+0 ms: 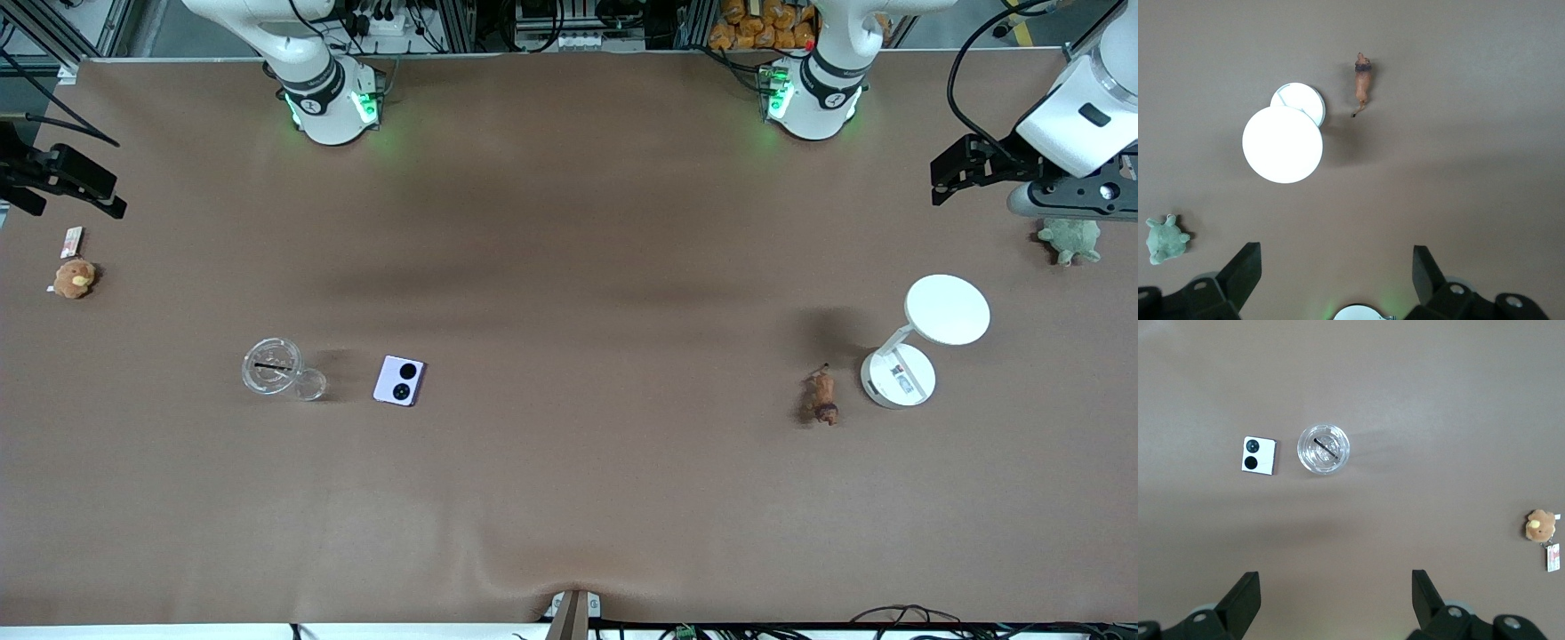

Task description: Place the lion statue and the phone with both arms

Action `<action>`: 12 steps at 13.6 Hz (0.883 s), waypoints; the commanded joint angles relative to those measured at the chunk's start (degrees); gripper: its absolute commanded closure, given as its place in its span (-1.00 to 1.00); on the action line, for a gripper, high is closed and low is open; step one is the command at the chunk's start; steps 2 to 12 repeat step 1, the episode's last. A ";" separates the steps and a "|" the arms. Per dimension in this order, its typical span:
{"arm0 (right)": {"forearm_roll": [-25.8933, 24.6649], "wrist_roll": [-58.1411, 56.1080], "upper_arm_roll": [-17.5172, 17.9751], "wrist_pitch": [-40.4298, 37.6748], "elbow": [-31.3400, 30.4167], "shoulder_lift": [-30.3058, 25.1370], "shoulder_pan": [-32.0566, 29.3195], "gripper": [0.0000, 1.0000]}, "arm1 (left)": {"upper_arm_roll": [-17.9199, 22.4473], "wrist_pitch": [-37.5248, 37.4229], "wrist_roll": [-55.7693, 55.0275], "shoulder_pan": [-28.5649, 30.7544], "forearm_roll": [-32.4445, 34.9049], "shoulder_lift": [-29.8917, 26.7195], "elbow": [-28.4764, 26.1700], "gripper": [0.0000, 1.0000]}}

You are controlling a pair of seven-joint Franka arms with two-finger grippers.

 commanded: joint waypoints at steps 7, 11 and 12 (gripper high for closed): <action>-0.28 -1.73 0.64 0.01 0.36 -0.43 -1.19 -1.00 | -0.27 -0.19 0.67 0.10 0.80 -0.31 0.26 -1.00; -0.28 -1.73 0.64 0.01 0.36 -0.43 -1.19 -1.00 | -0.27 -0.19 0.67 0.10 0.80 -0.31 0.26 -1.00; -0.28 -1.73 0.64 0.01 0.36 -0.43 -1.19 -1.00 | -0.27 -0.19 0.67 0.10 0.80 -0.31 0.26 -1.00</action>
